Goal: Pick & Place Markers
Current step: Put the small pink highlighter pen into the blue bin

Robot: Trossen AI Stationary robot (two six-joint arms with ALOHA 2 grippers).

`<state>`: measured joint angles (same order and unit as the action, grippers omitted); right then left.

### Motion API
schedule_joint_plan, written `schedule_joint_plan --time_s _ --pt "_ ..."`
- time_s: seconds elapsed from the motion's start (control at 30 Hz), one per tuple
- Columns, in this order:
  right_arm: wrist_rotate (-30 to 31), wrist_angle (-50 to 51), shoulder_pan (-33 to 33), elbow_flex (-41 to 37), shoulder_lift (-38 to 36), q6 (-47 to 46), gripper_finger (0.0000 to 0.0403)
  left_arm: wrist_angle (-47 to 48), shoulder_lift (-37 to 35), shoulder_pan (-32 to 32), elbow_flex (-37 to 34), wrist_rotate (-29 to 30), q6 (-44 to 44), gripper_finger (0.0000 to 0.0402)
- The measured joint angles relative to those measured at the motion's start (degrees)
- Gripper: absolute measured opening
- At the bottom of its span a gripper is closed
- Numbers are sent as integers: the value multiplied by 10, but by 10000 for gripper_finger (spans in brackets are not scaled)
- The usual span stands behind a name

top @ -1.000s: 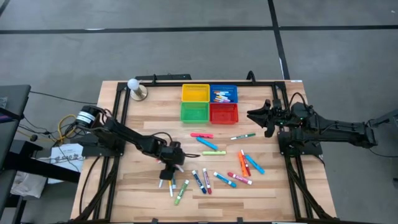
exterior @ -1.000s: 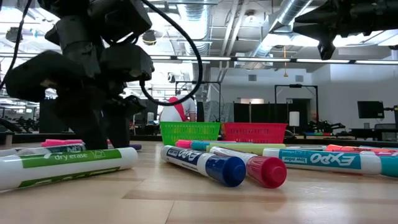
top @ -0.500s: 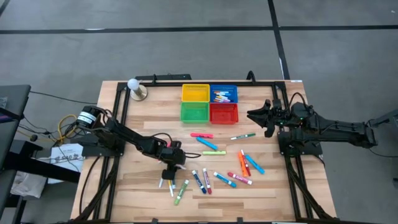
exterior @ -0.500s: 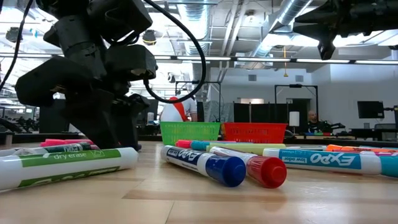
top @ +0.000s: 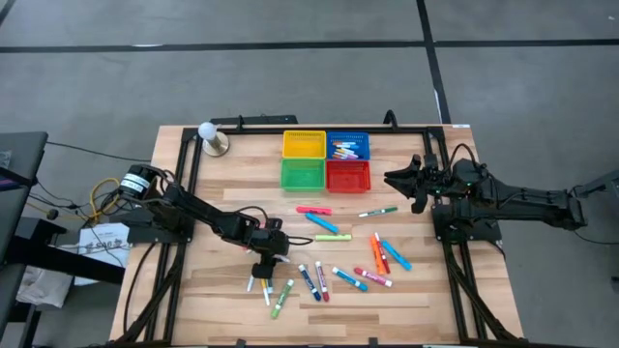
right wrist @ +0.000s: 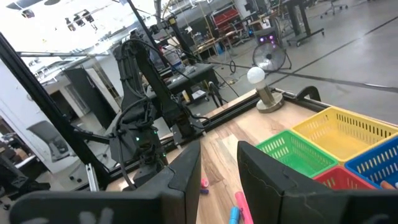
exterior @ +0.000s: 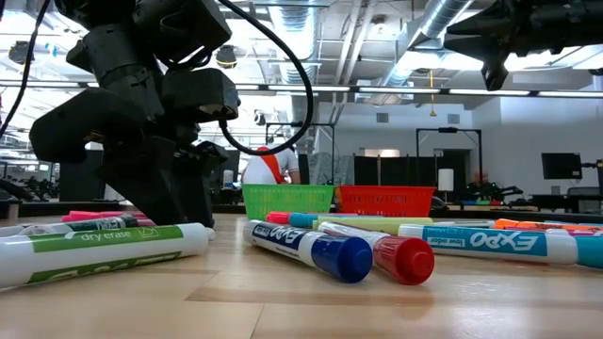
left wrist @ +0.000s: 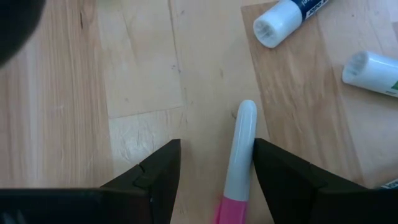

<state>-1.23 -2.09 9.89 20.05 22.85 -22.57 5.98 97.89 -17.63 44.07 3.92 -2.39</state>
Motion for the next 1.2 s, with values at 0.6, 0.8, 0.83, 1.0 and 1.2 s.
schedule_joint_plan --time_s 0.6,0.8,0.83,1.0,1.2 --pt "0 0 0 0 0 0 95 0 0 0 0 0 0 198" --pt "0 0 0 0 0 0 95 13 0 0 1 0 -1 198" --pt "0 0 0 0 0 0 95 15 0 0 1 0 -1 198" --pt "0 0 0 0 0 0 95 21 -1 0 1 0 -1 198" --pt "0 0 0 0 0 0 95 23 -1 0 1 -11 -13 198"
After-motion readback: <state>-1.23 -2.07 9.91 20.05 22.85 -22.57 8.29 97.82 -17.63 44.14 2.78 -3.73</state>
